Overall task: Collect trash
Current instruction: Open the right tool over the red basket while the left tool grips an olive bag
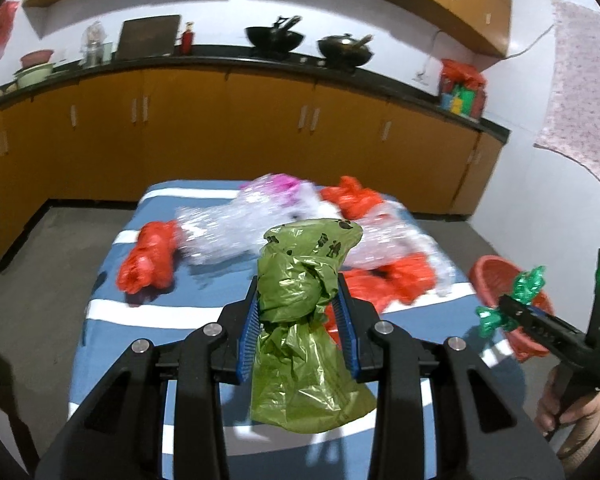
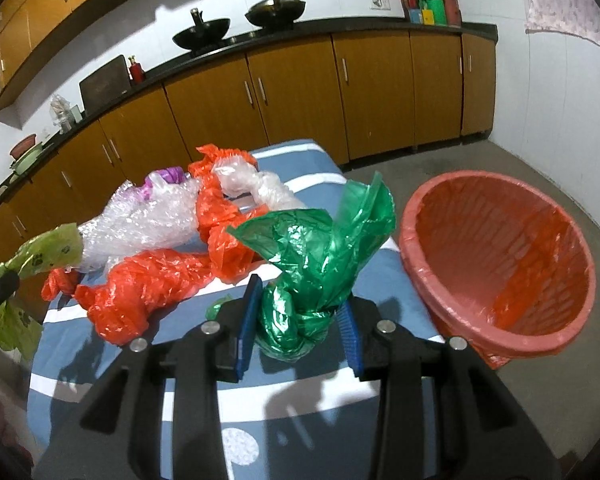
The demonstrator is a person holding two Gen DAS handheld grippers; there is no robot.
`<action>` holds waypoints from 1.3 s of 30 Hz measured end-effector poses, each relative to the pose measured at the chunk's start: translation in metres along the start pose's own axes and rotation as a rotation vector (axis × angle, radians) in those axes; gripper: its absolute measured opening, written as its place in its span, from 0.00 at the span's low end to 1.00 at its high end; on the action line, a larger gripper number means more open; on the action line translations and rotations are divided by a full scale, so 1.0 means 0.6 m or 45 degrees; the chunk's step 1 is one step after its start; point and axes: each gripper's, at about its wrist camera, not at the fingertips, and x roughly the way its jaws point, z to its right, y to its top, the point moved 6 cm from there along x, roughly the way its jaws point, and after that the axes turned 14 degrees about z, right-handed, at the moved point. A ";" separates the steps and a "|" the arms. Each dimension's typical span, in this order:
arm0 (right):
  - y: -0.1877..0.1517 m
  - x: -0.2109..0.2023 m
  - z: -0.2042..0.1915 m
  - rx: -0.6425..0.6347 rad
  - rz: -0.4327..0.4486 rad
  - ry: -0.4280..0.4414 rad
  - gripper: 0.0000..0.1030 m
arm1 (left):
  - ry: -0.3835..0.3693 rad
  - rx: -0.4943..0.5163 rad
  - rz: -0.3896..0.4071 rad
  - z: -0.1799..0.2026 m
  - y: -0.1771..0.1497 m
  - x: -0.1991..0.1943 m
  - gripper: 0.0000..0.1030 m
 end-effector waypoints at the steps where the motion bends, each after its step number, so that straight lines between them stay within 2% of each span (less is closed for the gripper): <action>1: 0.004 -0.004 0.005 -0.007 0.011 -0.005 0.36 | -0.022 0.003 0.002 0.013 0.003 0.001 0.34; 5: 0.022 -0.022 0.050 -0.020 0.055 -0.068 0.36 | -0.135 0.013 0.002 0.086 0.011 0.014 0.34; 10: 0.047 -0.042 0.157 0.017 0.092 -0.223 0.36 | -0.291 0.015 -0.027 0.197 0.002 0.050 0.34; 16: 0.077 -0.050 0.273 0.017 0.121 -0.386 0.36 | -0.466 0.059 -0.084 0.342 -0.024 0.110 0.34; 20: 0.087 -0.042 0.329 0.022 0.126 -0.444 0.35 | -0.549 0.075 -0.118 0.423 -0.044 0.142 0.34; 26: 0.091 -0.018 0.367 0.003 0.115 -0.462 0.36 | -0.606 0.093 -0.181 0.504 -0.067 0.187 0.34; 39: 0.085 0.034 0.414 0.021 0.098 -0.449 0.37 | -0.671 0.149 -0.326 0.569 -0.119 0.242 0.35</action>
